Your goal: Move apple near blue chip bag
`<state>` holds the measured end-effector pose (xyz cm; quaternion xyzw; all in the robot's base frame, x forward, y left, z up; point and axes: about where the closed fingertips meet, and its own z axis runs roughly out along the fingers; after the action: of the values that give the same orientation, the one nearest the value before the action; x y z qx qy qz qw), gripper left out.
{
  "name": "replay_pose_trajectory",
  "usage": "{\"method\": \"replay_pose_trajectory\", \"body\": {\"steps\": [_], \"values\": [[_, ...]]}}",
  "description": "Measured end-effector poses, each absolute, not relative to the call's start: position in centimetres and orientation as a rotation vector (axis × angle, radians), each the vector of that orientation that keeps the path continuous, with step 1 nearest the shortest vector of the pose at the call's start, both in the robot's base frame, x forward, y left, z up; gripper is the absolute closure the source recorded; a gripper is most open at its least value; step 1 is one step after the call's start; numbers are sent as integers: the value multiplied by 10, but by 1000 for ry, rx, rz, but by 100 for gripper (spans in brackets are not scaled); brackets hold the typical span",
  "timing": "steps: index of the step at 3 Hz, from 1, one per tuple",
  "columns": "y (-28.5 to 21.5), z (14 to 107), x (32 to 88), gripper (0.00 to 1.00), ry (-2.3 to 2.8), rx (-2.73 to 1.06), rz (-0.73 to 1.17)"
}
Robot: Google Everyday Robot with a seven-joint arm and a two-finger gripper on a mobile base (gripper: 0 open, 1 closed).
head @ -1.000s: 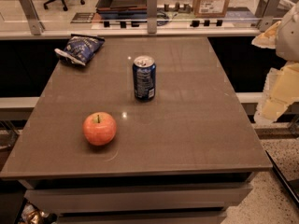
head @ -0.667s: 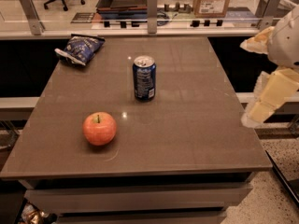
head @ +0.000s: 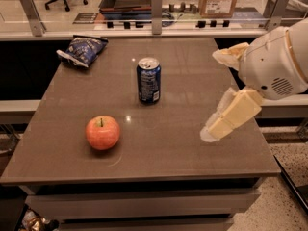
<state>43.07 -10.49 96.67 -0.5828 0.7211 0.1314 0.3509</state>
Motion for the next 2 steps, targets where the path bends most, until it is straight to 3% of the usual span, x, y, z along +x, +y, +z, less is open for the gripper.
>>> {"method": "replay_pose_trajectory", "body": {"steps": [2], "values": [[-25,916,427,0,1813,-1505,418]]}}
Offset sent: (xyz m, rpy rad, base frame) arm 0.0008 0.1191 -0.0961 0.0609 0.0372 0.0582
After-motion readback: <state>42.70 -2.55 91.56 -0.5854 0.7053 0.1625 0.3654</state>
